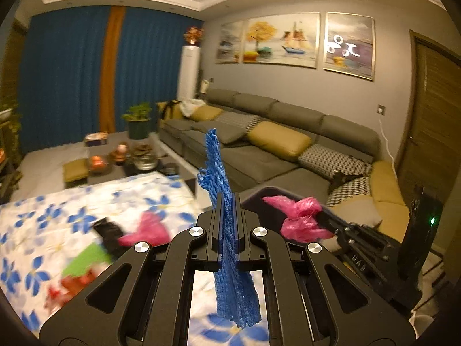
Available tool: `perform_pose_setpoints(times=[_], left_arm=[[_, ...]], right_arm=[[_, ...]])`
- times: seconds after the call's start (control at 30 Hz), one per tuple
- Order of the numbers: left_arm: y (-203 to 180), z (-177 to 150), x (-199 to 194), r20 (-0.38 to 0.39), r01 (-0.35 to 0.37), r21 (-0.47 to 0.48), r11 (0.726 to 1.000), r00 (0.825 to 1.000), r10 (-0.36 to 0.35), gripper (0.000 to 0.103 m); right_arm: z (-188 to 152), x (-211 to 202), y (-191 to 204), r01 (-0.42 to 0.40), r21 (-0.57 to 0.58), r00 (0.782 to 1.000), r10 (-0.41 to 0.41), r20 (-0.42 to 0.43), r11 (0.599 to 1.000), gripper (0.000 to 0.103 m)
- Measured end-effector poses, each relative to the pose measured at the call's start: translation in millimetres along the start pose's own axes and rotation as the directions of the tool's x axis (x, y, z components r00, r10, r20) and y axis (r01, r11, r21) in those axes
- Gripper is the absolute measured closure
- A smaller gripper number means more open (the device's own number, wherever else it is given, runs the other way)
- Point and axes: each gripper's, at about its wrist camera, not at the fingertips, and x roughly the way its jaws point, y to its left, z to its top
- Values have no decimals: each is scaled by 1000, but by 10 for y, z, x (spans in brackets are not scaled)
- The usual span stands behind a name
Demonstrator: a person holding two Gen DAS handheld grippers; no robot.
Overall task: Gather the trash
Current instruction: 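Carry the blue mesh net and pink bag over the gray bin with both tools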
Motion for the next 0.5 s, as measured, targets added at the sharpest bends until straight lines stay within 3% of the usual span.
perform_pose_setpoints(times=[0.27, 0.5], left_arm=[[-333, 52, 753, -47, 88, 38, 995, 995, -86, 99], [-444, 14, 1200, -94, 139, 17, 990, 986, -137, 99]], right_arm=[[-98, 168, -248, 78, 18, 997, -77, -28, 997, 102], [-121, 310, -379, 113, 30, 992, -112, -52, 993, 102]])
